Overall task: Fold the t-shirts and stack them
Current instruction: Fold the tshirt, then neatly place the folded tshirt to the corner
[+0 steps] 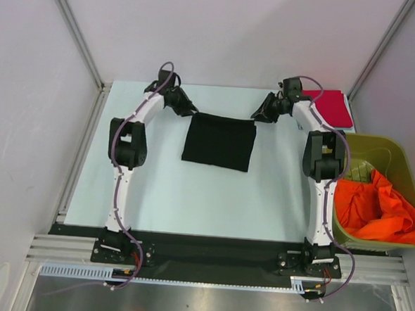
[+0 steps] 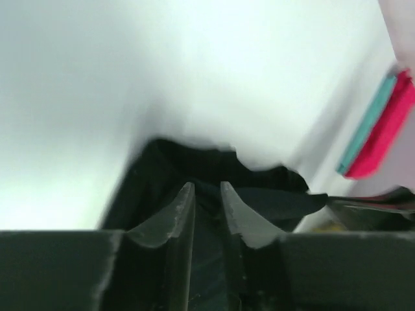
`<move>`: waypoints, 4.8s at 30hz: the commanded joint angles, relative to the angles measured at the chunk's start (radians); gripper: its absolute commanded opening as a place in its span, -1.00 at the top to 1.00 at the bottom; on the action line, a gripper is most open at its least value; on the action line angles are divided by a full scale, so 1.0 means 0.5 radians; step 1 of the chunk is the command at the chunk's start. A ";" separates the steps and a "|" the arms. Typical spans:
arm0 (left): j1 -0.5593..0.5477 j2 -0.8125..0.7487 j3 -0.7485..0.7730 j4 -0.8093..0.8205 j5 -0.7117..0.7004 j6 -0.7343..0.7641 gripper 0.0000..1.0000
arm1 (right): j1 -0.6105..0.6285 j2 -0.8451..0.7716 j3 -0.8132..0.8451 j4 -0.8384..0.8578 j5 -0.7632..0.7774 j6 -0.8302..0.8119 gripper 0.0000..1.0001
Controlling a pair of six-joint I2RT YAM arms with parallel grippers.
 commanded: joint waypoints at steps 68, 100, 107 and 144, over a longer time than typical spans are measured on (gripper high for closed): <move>-0.094 -0.754 -2.094 1.891 0.994 0.056 0.19 | 0.245 -0.496 -1.540 1.217 -0.895 0.315 0.52; -0.713 -2.637 -3.497 1.979 -0.533 -1.044 -0.41 | 0.107 -1.273 -2.141 0.756 -0.388 0.163 -0.30; -0.947 -2.463 -3.712 2.366 -0.884 -1.385 -0.33 | 0.119 -1.107 -2.311 1.340 -0.358 0.523 -0.19; -1.315 -0.895 -2.883 3.271 -1.335 -1.919 -0.36 | 0.067 -1.088 -1.989 1.122 -0.751 0.759 1.00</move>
